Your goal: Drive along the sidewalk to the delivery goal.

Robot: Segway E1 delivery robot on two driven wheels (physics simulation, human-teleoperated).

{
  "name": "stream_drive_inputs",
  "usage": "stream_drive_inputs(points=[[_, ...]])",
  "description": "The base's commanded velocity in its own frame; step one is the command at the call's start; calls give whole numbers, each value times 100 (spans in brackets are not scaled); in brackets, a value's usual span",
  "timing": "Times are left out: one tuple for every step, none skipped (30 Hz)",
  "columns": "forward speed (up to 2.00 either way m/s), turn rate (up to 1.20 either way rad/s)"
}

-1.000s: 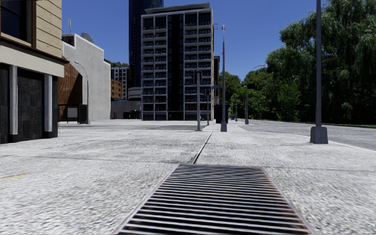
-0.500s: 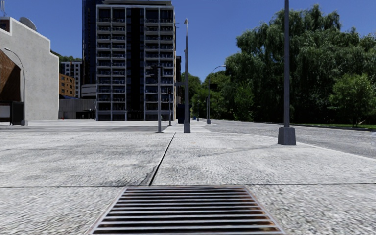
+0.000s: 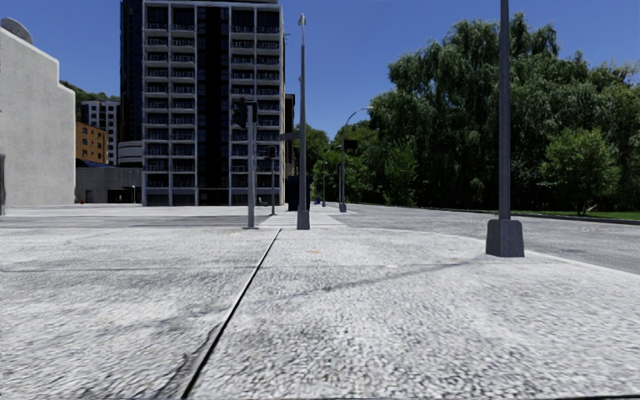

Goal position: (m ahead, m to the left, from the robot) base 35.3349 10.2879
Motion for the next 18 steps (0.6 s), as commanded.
stream_drive_inputs(points=[[200,0],[200,0],[200,0],[200,0],[200,0],[200,21],[200,59],[200,83],[200,105],[200,105],[200,115],[200,116],[200,117],[200,117],[200,117],[200,117],[200,117],[200,115]])
